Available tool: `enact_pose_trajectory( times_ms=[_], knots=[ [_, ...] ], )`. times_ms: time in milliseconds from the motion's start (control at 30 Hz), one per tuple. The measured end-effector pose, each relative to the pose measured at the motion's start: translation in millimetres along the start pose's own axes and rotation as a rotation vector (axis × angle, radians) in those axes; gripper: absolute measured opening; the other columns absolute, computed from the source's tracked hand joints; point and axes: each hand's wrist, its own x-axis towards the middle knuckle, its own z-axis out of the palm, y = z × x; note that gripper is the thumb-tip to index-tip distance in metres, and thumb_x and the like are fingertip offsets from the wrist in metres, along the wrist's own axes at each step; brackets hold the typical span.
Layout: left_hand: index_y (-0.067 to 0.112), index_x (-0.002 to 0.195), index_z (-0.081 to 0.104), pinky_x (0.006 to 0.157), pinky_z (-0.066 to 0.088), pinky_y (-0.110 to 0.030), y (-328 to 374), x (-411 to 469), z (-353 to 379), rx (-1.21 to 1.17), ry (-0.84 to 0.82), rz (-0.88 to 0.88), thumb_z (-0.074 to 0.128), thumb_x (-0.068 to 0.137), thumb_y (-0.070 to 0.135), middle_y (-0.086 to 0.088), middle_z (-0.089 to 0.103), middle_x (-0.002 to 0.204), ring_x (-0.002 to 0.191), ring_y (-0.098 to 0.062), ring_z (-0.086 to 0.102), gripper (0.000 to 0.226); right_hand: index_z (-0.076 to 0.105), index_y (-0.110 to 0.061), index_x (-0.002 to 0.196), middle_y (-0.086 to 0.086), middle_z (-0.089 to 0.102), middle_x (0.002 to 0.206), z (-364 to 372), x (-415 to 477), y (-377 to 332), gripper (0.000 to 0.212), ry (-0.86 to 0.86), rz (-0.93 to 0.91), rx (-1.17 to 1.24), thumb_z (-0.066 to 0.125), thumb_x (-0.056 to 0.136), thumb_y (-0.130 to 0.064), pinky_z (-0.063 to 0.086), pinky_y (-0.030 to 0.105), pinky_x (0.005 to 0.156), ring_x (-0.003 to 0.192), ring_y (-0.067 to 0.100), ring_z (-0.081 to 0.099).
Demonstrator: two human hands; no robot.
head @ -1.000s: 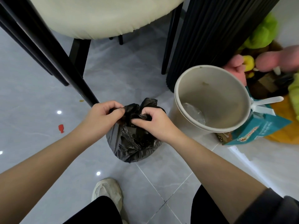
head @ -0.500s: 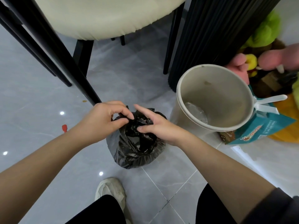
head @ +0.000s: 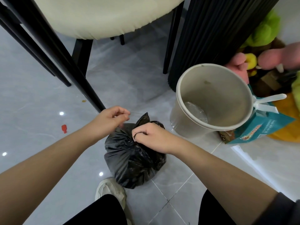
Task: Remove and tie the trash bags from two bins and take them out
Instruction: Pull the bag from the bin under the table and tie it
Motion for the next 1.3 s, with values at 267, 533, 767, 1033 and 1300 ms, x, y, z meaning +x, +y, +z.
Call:
enact_pose_trajectory(
  times_ms=[267, 533, 767, 1033, 1300],
  knots=[
    [0.014, 0.104, 0.065, 0.053, 0.046, -0.013, -1, 2, 18, -0.048, -0.16, 0.044, 0.058, 0.091, 0.005, 0.0, 0.067, 0.075, 0.059, -0.007, 0.059, 0.018, 0.042, -0.014, 0.056, 0.0, 0.037, 0.053, -4, -8, 6, 0.028, -0.005, -0.056, -0.211, 0.061, 0.076, -0.009, 0.029, 0.022, 0.051, 0.051, 0.011, 0.033],
    [0.006, 0.083, 0.065, 0.055, 0.046, -0.011, 10, -13, 8, -0.077, -0.09, 0.217, 0.054, 0.091, -0.002, 0.005, 0.065, 0.061, 0.055, -0.002, 0.059, 0.016, 0.046, -0.02, 0.094, -0.005, 0.044, 0.062, -29, -9, 24, 0.015, 0.332, 0.241, -0.055, 0.055, 0.088, -0.01, 0.034, 0.019, 0.053, 0.054, 0.013, 0.041],
    [0.003, 0.082, 0.066, 0.06, 0.043, -0.01, 27, -19, 9, -0.117, -0.15, 0.347, 0.056, 0.087, -0.007, -0.001, 0.068, 0.071, 0.065, -0.007, 0.061, 0.015, 0.067, -0.007, 0.098, 0.014, 0.066, 0.085, -27, 0, 23, 0.037, 0.278, 0.377, 0.715, 0.037, 0.088, 0.012, 0.054, 0.03, 0.073, 0.072, 0.02, 0.064],
    [0.022, 0.109, 0.045, 0.057, 0.047, -0.03, 2, -25, 21, -0.017, -0.146, 0.004, 0.064, 0.073, 0.051, 0.001, 0.072, 0.084, 0.066, -0.015, 0.067, 0.05, 0.043, 0.008, 0.129, 0.03, 0.056, 0.127, -39, 6, 33, 0.041, 0.487, 0.579, 1.195, 0.031, 0.09, 0.006, 0.059, 0.045, 0.072, 0.09, 0.036, 0.065],
    [0.007, 0.089, 0.055, 0.044, 0.053, -0.023, 15, -20, 48, -0.014, -0.218, -0.14, 0.052, 0.091, -0.002, -0.002, 0.066, 0.054, 0.042, -0.012, 0.061, 0.009, 0.056, -0.008, 0.074, 0.01, 0.044, 0.066, -36, 2, 23, 0.028, 0.477, 0.489, 0.715, 0.033, 0.077, 0.007, 0.036, 0.024, 0.048, 0.063, 0.023, 0.045]
  ],
)
